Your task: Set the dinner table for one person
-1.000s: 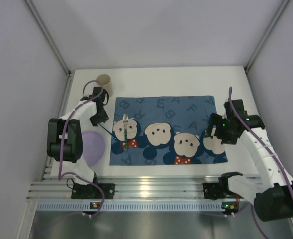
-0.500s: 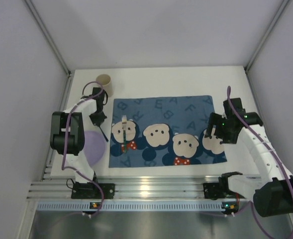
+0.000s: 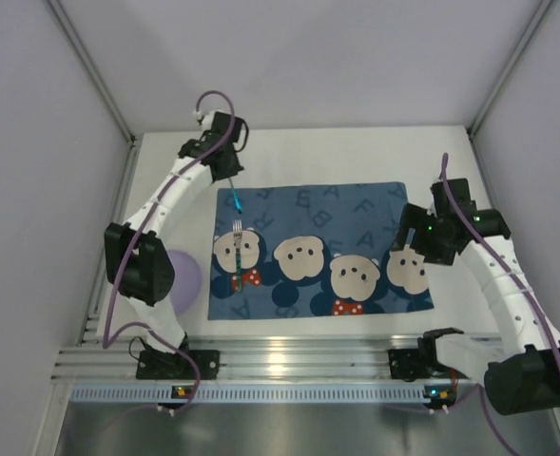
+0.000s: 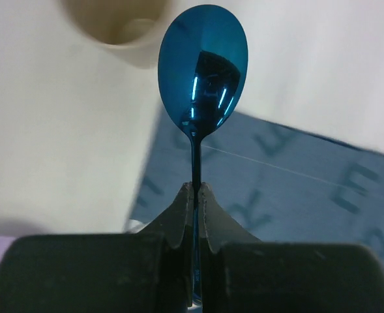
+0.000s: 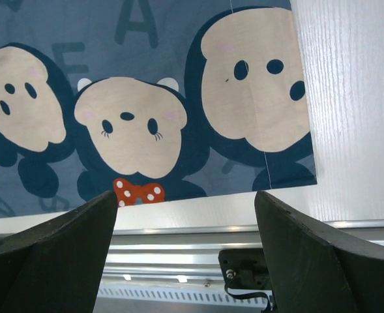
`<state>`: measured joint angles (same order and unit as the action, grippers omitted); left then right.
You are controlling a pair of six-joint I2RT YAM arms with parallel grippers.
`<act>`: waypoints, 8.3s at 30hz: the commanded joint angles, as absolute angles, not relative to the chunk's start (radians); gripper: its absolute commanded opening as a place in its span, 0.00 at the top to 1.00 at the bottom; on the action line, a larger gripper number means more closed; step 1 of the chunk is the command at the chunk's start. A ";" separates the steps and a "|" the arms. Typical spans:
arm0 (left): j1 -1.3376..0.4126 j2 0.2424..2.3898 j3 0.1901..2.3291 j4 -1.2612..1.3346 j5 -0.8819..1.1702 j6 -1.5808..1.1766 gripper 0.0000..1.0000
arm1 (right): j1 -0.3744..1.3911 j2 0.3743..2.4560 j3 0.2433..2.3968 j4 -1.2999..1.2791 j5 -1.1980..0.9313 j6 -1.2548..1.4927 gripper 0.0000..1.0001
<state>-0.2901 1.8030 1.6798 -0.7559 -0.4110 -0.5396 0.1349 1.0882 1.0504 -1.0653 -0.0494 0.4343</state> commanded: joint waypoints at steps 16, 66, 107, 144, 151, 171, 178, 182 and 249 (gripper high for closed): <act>-0.879 2.179 1.790 0.176 0.250 -0.989 1.00 | 0.153 0.894 1.164 -1.288 -0.094 0.440 0.13; -0.193 1.722 1.644 -0.617 -0.296 -0.549 0.36 | 0.226 1.019 1.022 -1.075 -0.081 0.515 0.11; -0.018 2.206 2.069 -0.630 -0.252 -0.572 1.00 | 0.225 1.301 1.169 -1.035 -0.005 0.499 0.11; -0.729 1.744 1.864 -0.807 -0.152 -0.503 0.91 | 0.489 1.539 1.476 -0.947 -0.095 0.446 1.00; -0.744 1.709 1.870 -0.844 -0.231 -0.534 0.08 | 0.483 1.598 1.609 -1.012 0.047 0.396 1.00; -0.380 1.141 1.237 -0.992 -0.357 -0.667 0.06 | 0.127 1.916 1.741 -0.879 0.064 0.380 1.00; -0.371 1.134 1.102 -0.997 -0.364 -0.696 0.06 | 0.126 1.960 1.732 -0.882 0.097 0.394 0.82; -0.344 1.150 1.022 -0.962 -0.331 -0.719 0.08 | 0.129 1.930 1.726 -0.887 0.083 0.400 0.30; -1.045 2.161 1.882 -0.960 -0.293 -0.577 1.00 | 0.247 1.074 1.483 -1.288 0.212 0.446 0.09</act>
<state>-1.0370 2.1445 1.8019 -0.9466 -0.3031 -0.5838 0.2577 1.1164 1.4998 -1.2373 0.1764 0.4461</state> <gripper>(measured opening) 0.032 0.908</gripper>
